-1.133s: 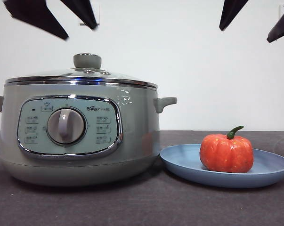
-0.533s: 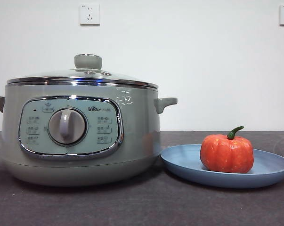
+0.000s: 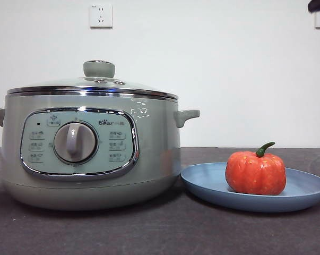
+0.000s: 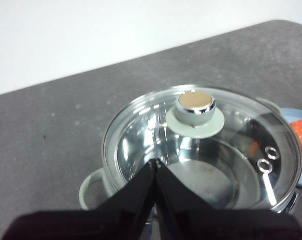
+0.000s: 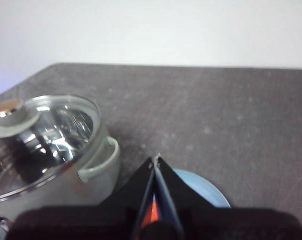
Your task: Take the pumpkin out from the steamer,put the pumpkin in the blue plate,close the lid
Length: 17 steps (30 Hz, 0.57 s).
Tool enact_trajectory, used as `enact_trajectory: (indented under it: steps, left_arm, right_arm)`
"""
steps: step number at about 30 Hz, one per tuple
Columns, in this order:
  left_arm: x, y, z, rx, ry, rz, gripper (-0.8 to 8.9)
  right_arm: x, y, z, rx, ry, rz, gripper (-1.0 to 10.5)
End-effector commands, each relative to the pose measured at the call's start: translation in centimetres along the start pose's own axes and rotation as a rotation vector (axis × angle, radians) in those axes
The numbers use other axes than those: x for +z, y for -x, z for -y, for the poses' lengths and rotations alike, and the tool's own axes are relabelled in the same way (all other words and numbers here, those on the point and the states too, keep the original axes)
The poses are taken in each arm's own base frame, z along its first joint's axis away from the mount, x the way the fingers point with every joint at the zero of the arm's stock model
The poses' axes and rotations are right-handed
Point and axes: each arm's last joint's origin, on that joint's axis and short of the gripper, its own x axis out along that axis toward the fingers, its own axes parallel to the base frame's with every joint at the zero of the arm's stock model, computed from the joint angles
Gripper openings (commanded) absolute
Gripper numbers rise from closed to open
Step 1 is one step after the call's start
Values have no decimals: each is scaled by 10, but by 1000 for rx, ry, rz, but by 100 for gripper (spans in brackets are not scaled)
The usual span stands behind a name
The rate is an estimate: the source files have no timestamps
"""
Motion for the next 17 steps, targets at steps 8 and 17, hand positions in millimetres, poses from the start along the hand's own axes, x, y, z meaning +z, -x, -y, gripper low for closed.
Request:
enact_trajectory:
  steps: [8,17]
  left_arm:
    - [-5,-1,0,0,-10,-42,-3]
    - [-10,14,-5,50,-55,-43,-3]
  right_arm:
    - [-5,-1,1,-7,-13,-34,1]
    - [-7,-1,1,-9,-12,-55,1]
